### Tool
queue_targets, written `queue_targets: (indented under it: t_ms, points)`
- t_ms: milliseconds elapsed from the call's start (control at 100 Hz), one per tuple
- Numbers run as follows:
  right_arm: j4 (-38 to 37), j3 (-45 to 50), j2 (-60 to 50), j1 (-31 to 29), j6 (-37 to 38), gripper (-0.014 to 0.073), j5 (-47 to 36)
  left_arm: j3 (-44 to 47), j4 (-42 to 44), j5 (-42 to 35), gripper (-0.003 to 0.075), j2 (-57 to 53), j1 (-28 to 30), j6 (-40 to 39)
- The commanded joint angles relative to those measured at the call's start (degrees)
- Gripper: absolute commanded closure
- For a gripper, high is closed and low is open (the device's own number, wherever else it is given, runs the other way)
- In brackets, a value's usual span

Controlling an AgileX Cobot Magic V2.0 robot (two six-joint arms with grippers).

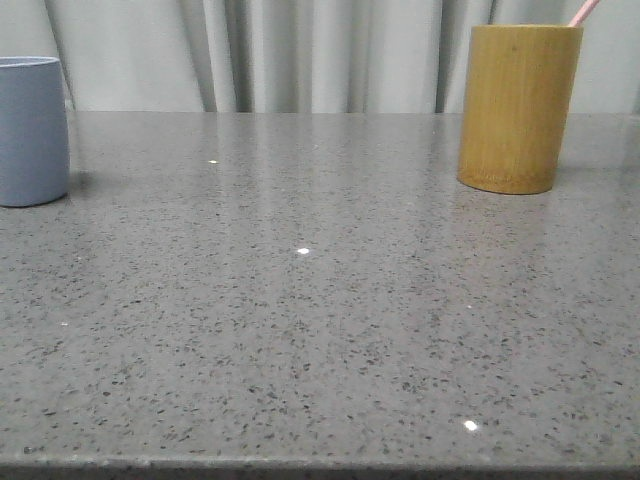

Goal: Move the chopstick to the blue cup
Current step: 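Move the left gripper over the light blue cup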

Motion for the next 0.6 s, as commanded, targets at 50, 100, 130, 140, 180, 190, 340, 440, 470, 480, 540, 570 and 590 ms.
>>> queue_targets:
  t_ms: [50,100,130,140,180,190,340,440,470,480,540,570,590]
  points:
    - [-0.31,0.05,-0.86,-0.16,-0.12,0.0662,-4.78,0.52,0.02,-4.44,0.0739,-2.0,-0.01,-0.14]
    - [-0.31,0.05,-0.86,-0.16,-0.12,0.0662,-4.78,0.52,0.02,-4.44,0.0739,-2.0,-0.01,-0.14]
    - [-0.31,0.05,-0.86,-0.16,-0.12,0.0662,-4.78,0.52,0.02,-4.44,0.0739,-2.0,-0.01,-0.14]
    - [-0.31,0.05,-0.86,-0.16,-0.12,0.0662,-4.78,0.52,0.02,-4.44,0.0739,-2.0,-0.01,-0.14]
    - [-0.31,0.05,-0.86,-0.16,-0.12,0.0662,-4.78,0.52,0.02,-4.44,0.0739,-2.0,-0.01,-0.14]
    - [-0.31,0.05,-0.86,-0.16,-0.12,0.0662,-4.78,0.52,0.02,-4.44,0.0739,-2.0,-0.01,-0.14]
    - [-0.31,0.05,-0.86,-0.16,-0.12,0.0662,-4.78,0.52,0.02,-4.44,0.0739,-2.0,-0.01,-0.14]
    - [-0.31,0.05,-0.86,-0.16,-0.12,0.0662,-4.78,0.52,0.02,-4.44,0.0739,-2.0,-0.01,-0.14]
    - [-0.31,0.05,-0.86,-0.16,-0.12,0.0662,-4.78,0.52,0.02,-4.44,0.0739,-2.0,-0.01,-0.14]
    - [-0.31,0.05,-0.86,-0.16,-0.12,0.0662,-4.78,0.52,0.02,-4.44,0.0739,-2.0,-0.01,-0.14]
    - [-0.31,0.05,-0.86,-0.16,-0.12,0.0662,-4.78,0.52,0.02,-4.44,0.0739,-2.0,-0.01,-0.14]
    - [-0.31,0.05,-0.86,-0.16,-0.12,0.0662,-4.99,0.52,0.02,-4.44,0.0739,-2.0,-0.01,-0.14]
    - [-0.31,0.05,-0.86,-0.16,-0.12,0.0662,-5.41,0.52,0.02,-4.44,0.0739,-2.0,-0.01,-0.14]
